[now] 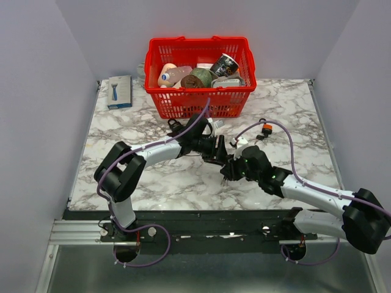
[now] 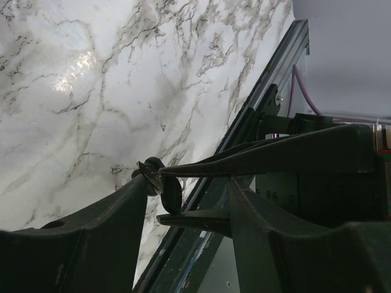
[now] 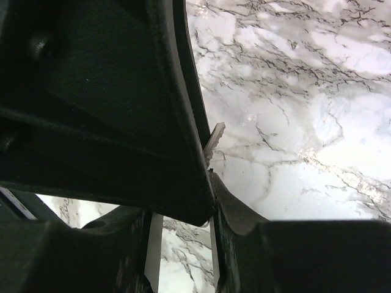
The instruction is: Unlock with the key
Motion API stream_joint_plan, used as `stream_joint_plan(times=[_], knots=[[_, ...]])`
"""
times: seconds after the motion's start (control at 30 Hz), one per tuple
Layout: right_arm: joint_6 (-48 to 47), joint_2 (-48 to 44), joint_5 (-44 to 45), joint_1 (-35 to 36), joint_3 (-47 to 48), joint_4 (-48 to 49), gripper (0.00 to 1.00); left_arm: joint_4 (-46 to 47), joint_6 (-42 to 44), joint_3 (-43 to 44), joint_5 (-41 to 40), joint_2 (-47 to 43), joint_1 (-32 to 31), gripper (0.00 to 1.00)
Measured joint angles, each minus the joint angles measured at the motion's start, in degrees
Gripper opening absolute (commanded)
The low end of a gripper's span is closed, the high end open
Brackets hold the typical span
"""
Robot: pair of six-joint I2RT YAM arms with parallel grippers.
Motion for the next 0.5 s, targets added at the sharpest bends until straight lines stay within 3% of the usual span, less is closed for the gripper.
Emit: stream_joint_plan(times=[0.3, 0.4, 0.5], knots=[[-1.51, -0.96, 0.13, 0.46, -0.94, -0.02, 0.01, -0.02, -0.90, 0.00, 1.36, 1.25, -0.26, 0.57], [-1.79, -1.33, 0.15, 0.52, -1.25, -0.11, 0.01, 0.11, -1.70, 0.00, 1.95, 1.77, -0.28, 0.65], [-2.10, -1.64, 0.55, 0.76, -1.38, -0.17, 0.01, -0.07, -2.03, -0.07, 1.95, 1.97, -0.22, 0.67]])
